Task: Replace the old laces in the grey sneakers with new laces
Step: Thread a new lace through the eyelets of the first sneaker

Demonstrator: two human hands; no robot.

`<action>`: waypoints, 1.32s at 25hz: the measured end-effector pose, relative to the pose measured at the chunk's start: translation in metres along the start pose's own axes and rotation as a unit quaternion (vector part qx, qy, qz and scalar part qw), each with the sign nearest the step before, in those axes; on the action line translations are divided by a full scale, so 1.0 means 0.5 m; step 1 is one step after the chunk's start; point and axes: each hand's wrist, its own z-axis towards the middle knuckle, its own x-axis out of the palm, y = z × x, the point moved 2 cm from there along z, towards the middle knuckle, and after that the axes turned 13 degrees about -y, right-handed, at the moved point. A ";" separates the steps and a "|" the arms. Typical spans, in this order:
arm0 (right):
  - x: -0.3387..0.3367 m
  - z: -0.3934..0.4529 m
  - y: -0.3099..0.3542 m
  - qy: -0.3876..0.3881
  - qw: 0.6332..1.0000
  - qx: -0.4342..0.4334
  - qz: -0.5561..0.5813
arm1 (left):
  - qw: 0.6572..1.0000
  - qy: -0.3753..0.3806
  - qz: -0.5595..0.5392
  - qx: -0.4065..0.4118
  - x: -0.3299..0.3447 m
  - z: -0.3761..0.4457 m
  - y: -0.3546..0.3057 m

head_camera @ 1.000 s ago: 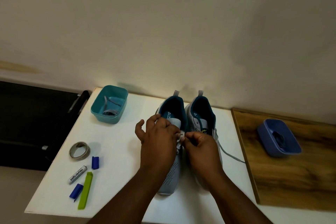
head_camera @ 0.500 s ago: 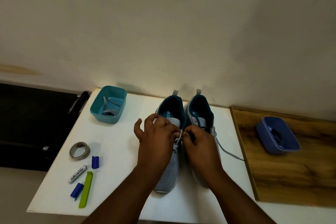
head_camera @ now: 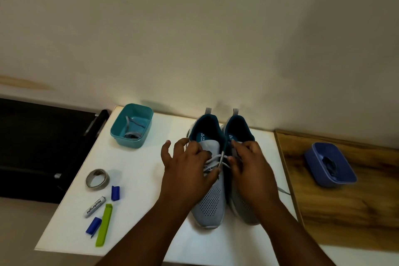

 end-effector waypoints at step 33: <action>-0.110 0.079 -0.154 -0.198 0.958 0.108 -0.177 | 0.982 0.007 -0.116 -0.146 -0.006 0.034 0.064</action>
